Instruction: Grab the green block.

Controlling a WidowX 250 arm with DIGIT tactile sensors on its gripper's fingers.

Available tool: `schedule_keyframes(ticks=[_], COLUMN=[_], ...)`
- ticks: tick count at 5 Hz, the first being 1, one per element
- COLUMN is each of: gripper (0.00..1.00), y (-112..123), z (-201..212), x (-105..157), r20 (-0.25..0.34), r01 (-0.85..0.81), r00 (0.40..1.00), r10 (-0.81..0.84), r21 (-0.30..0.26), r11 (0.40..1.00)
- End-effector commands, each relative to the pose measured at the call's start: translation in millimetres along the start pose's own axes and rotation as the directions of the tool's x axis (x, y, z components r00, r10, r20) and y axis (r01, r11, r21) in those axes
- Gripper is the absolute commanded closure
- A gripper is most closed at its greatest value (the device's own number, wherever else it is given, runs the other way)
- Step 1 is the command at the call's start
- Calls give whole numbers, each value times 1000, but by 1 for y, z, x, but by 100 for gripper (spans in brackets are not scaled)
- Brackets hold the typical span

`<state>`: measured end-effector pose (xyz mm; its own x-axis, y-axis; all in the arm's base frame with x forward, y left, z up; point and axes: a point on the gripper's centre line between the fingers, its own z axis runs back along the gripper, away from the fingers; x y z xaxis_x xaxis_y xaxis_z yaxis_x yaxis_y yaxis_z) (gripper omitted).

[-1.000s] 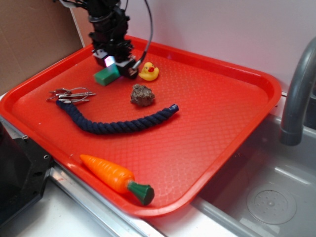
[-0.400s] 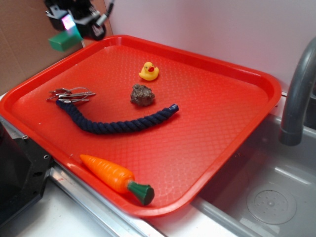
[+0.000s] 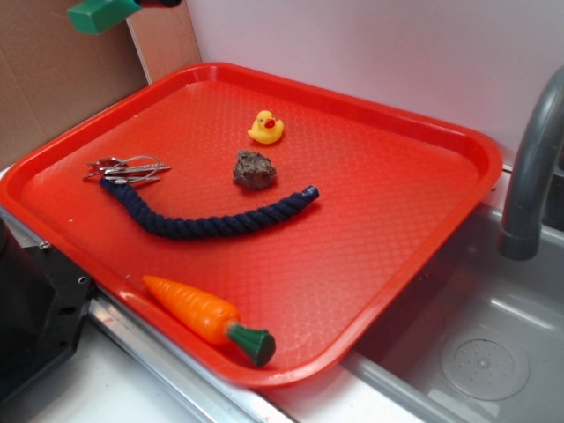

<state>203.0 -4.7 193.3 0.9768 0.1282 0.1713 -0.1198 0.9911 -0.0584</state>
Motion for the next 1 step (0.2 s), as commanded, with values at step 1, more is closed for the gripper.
schedule_keyframes(ticks=[1], gripper=[100], y=[-13], z=[8], x=[5], r20=[64], r01=[48], r00=[997], r10=[-51], r21=[34], r11=[998])
